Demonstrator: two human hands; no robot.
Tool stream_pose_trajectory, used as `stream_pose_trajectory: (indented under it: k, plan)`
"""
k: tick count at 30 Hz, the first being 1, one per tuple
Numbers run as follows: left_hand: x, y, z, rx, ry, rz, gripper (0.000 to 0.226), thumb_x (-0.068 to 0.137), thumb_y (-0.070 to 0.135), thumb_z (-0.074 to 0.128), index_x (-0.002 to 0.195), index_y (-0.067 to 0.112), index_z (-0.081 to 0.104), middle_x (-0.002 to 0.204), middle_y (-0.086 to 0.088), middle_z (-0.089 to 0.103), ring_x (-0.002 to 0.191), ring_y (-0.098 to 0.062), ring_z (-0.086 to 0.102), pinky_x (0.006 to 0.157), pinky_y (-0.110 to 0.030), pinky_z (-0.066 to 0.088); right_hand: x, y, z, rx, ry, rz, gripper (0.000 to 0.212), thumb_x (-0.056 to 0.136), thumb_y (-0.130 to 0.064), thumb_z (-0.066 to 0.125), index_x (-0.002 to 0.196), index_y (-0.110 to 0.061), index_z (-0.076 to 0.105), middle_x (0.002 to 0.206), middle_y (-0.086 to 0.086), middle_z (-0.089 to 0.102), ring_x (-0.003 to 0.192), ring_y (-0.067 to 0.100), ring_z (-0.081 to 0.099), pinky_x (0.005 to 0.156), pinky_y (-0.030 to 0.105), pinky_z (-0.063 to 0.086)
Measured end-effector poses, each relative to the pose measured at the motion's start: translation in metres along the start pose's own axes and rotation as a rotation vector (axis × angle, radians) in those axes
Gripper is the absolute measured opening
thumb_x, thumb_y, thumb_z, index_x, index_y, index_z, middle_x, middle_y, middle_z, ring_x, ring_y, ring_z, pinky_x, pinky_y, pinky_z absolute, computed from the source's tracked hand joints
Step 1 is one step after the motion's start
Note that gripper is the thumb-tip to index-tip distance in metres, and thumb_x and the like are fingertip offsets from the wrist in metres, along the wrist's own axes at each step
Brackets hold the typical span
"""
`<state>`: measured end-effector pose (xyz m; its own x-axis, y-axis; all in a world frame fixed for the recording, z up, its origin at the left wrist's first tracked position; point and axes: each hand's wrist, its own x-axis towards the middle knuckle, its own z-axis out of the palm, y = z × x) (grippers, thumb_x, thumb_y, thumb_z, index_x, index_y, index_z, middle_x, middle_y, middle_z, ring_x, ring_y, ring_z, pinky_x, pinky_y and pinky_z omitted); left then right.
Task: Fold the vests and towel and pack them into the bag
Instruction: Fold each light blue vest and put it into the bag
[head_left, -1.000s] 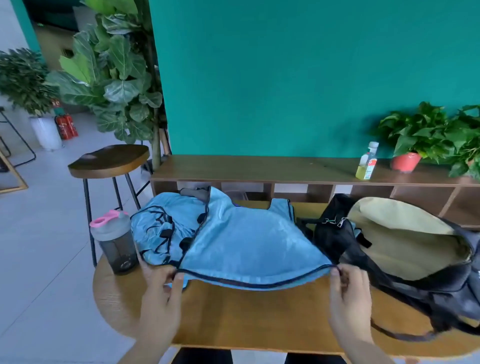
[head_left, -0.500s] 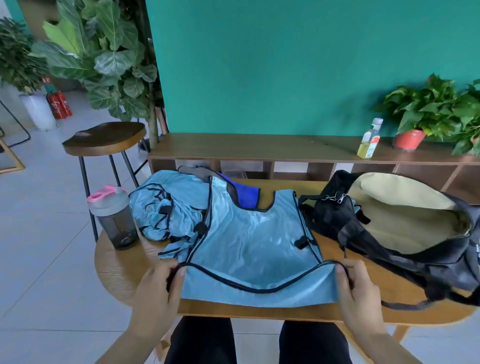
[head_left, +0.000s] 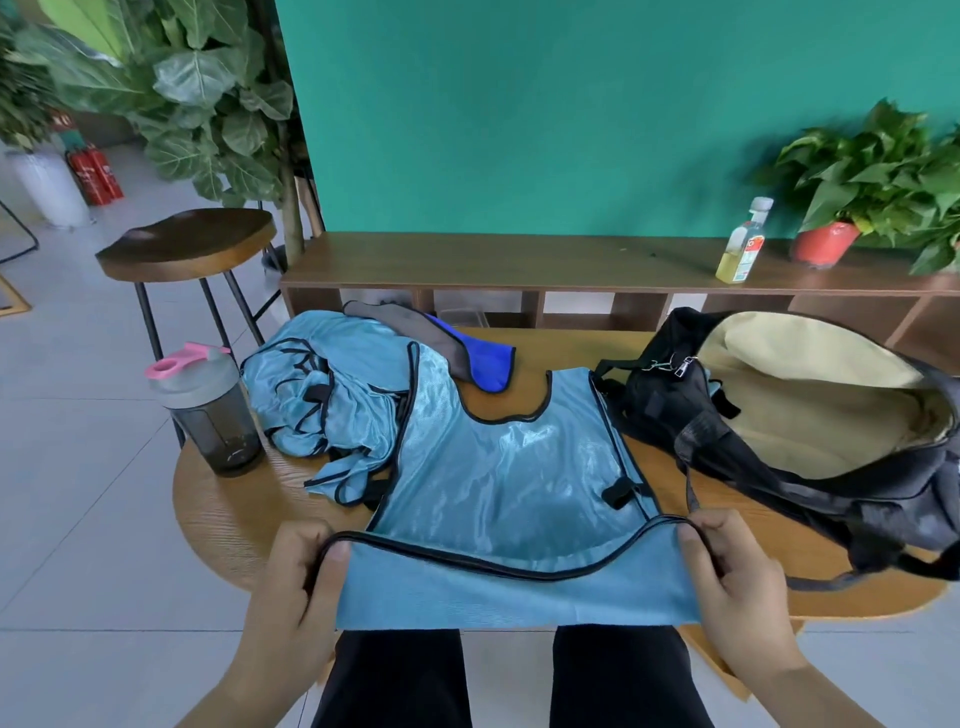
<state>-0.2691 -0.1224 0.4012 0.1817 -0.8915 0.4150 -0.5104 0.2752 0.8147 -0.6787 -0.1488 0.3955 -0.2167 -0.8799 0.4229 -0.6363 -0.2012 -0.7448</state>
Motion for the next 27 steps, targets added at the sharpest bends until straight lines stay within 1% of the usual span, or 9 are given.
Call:
stream_pose_trajectory:
  k: [4, 7, 9, 11, 14, 19, 21, 25, 27]
  plan:
    - [0.025, 0.011, 0.003, -0.054, 0.069, -0.033, 0.006, 0.101, 0.037, 0.051, 0.095, 0.037, 0.05, 0.086, 0.008, 0.058, 0.078, -0.012, 0.056, 0.066, -0.019, 0.044, 0.018, -0.01, 0.001, 0.049, 0.021, 0.003, 0.007, 0.102, -0.045, 0.052, 0.095, -0.047, 0.052, 0.063, 0.001, 0.058, 0.056, 0.024, 0.05, 0.053, 0.039, 0.037]
    - [0.05, 0.006, 0.019, -0.04, 0.081, -0.069, 0.013, 0.106, 0.045, 0.048, 0.096, 0.037, 0.047, 0.088, 0.009, 0.057, 0.078, -0.013, 0.055, 0.068, -0.022, 0.044, 0.041, -0.003, 0.017, 0.012, -0.098, -0.01, 0.008, 0.103, -0.035, 0.057, 0.099, -0.041, 0.054, 0.076, -0.009, 0.065, 0.067, 0.016, 0.059, 0.059, 0.035, 0.046]
    - [0.063, -0.006, 0.037, 0.015, -0.045, -0.101, 0.016, 0.104, 0.048, 0.049, 0.096, 0.034, 0.046, 0.079, 0.009, 0.056, 0.066, -0.013, 0.052, 0.063, -0.03, 0.044, 0.056, 0.009, 0.033, -0.105, -0.252, -0.097, 0.007, 0.103, -0.029, 0.063, 0.102, -0.035, 0.059, 0.104, -0.018, 0.069, 0.097, 0.006, 0.063, 0.079, 0.031, 0.052]
    - [0.07, -0.024, 0.055, 0.12, -0.222, -0.099, 0.023, 0.101, 0.056, 0.047, 0.096, 0.033, 0.044, 0.069, 0.004, 0.054, 0.055, -0.01, 0.046, 0.057, -0.036, 0.042, 0.069, 0.026, 0.048, -0.242, -0.437, -0.195, 0.011, 0.102, -0.028, 0.065, 0.096, -0.035, 0.059, 0.131, -0.016, 0.061, 0.128, 0.006, 0.049, 0.102, 0.033, 0.045]
    - [0.072, -0.05, 0.071, 0.221, -0.337, -0.089, 0.03, 0.101, 0.062, 0.045, 0.094, 0.033, 0.041, 0.065, 0.001, 0.053, 0.052, -0.012, 0.047, 0.055, -0.041, 0.044, 0.074, 0.045, 0.062, -0.38, -0.536, -0.239, 0.013, 0.103, -0.037, 0.06, 0.094, -0.039, 0.052, 0.113, -0.024, 0.057, 0.116, 0.004, 0.046, 0.096, 0.032, 0.047]
    - [0.063, -0.068, 0.071, 0.284, -0.339, -0.094, 0.029, 0.103, 0.063, 0.044, 0.096, 0.035, 0.041, 0.062, -0.001, 0.053, 0.05, -0.018, 0.052, 0.052, -0.049, 0.048, 0.061, 0.064, 0.064, -0.462, -0.316, -0.261, 0.005, 0.102, -0.023, 0.065, 0.107, -0.023, 0.064, 0.103, -0.01, 0.052, 0.102, 0.013, 0.045, 0.087, 0.03, 0.046]
    - [0.061, -0.068, 0.069, 0.275, -0.343, -0.1, 0.028, 0.103, 0.061, 0.045, 0.096, 0.034, 0.041, 0.061, -0.001, 0.052, 0.049, -0.019, 0.051, 0.051, -0.048, 0.047, 0.06, 0.065, 0.06, -0.456, -0.207, -0.135, 0.005, 0.105, -0.022, 0.058, 0.109, -0.022, 0.061, 0.106, -0.005, 0.053, 0.101, 0.019, 0.046, 0.084, 0.035, 0.045]
    - [0.061, -0.061, 0.068, 0.225, -0.329, -0.096, 0.024, 0.105, 0.053, 0.048, 0.094, 0.033, 0.041, 0.064, 0.0, 0.052, 0.049, -0.015, 0.048, 0.05, -0.038, 0.042, 0.065, 0.064, 0.053, -0.501, -0.095, 0.153, 0.012, 0.109, -0.026, 0.047, 0.113, -0.02, 0.056, 0.112, 0.002, 0.06, 0.104, 0.024, 0.047, 0.087, 0.044, 0.047]
    - [0.063, -0.058, 0.069, 0.232, -0.316, -0.098, 0.024, 0.104, 0.051, 0.049, 0.093, 0.032, 0.041, 0.064, 0.0, 0.052, 0.049, -0.015, 0.049, 0.049, -0.032, 0.04, 0.064, 0.059, 0.05, -0.656, -0.03, 0.062, 0.01, 0.105, -0.024, 0.055, 0.11, -0.017, 0.061, 0.11, 0.004, 0.063, 0.107, 0.029, 0.049, 0.088, 0.047, 0.048]
